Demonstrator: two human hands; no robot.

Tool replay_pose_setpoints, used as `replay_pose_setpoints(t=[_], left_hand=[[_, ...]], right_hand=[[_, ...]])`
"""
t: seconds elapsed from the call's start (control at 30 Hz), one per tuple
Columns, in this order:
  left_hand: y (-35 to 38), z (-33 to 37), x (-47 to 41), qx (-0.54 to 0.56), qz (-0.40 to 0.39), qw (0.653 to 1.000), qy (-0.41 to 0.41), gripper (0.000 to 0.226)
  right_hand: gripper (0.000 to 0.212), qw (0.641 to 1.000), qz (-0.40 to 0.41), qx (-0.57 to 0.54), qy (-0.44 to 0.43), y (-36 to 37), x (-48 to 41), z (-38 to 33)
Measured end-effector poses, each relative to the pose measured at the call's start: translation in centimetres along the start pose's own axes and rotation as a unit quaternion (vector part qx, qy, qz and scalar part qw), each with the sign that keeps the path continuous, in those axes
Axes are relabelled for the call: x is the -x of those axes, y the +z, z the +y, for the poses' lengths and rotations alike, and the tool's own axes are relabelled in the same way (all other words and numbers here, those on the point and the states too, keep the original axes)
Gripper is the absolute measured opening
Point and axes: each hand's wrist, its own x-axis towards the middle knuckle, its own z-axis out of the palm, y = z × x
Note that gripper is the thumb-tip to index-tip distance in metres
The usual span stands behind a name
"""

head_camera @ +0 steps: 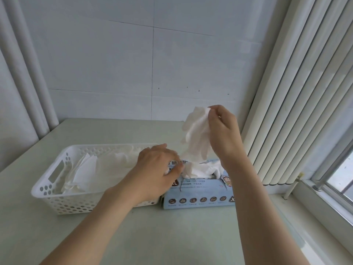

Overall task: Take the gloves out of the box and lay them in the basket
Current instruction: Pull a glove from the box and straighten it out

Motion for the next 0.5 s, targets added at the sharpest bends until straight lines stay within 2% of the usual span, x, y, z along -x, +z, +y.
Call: replay_pose_setpoints(t=[0.1,0.17,0.23,0.27,0.4,0.5], left_hand=[[-0.6,0.3,-0.1,0.141,0.070,0.987,-0.036,0.038],[-1.1,0.5,-0.2,0.258,0.076,0.962,-0.035,0.034],[-1.4,0.7,-0.3,0.336,0.096,0.936,-0.037,0.019],[-1.7,0.8,-0.3,0.360,0.115,0.925,-0.045,0.015],[-2.5,1.0,-0.4,0.419,0.195,0.881,-0.105,0.022],[-3.4,0.4,-0.5,0.445,0.242,0.850,-0.142,0.034]], right_hand=[[0.031,0.989,-0.025,-0.123,0.080,0.6,0.5,-0.5],[0.028,0.973,-0.044,-0.187,0.128,1.2,0.6,-0.4],[0.027,0.954,-0.052,-0.234,0.178,1.9,0.7,-0.2],[0.027,0.945,-0.052,-0.253,0.203,2.1,0.7,0.0],[0.033,0.887,-0.074,-0.358,0.280,3.1,0.8,0.7],[0.035,0.860,-0.117,-0.374,0.328,3.3,1.1,1.1]])
